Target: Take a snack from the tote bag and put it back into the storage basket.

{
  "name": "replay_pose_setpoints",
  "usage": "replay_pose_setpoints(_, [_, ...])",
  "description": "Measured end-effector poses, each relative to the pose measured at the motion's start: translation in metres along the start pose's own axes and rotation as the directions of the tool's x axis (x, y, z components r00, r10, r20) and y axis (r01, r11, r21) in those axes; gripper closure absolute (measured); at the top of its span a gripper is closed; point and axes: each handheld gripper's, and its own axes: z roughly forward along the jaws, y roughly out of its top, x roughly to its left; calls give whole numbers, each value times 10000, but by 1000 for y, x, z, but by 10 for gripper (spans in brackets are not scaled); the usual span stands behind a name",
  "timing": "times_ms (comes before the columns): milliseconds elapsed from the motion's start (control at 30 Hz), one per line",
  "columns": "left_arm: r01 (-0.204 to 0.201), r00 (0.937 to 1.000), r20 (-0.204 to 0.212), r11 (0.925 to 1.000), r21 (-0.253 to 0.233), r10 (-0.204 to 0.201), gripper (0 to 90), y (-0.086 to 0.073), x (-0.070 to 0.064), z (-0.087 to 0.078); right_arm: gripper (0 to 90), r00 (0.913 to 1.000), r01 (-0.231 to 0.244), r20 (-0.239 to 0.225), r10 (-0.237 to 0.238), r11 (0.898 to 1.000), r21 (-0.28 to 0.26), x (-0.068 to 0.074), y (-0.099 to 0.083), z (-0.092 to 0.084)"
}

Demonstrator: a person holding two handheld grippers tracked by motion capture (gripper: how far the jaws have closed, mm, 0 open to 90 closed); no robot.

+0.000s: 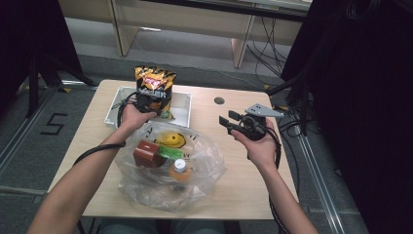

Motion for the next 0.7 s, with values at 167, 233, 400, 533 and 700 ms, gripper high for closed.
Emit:
replay_pose_setpoints(167, [304, 9995, 1, 9961, -824, -305, 774, 0, -3, -26, 520, 9998, -132, 124, 130, 9998, 115, 1, -3, 0])
replay_pose_setpoints(233, [351, 9993, -78, 9920, -1209, -363, 718, 0, -5, -41, 514, 9992, -384, 97, 382, 9989, 260, 2, -3, 0])
replay_pose_setpoints(400, [314, 9985, -367, 9752, -2191, -404, 601, -2, -11, -83, 505, 9992, -383, 68, 382, 9989, 252, 5, -4, -1])
replay_pose_setpoints(533, [255, 9983, -439, 9649, -2615, -383, 534, -10, -18, -117, 504, 9999, -166, -20, 166, 9997, 196, 9, -5, 0])
replay_pose_setpoints(700, [419, 9967, -536, 9526, -3013, -608, 459, -32, -27, -155, 511, 9991, -6, -434, 13, 9999, 161, 19, -6, 1])
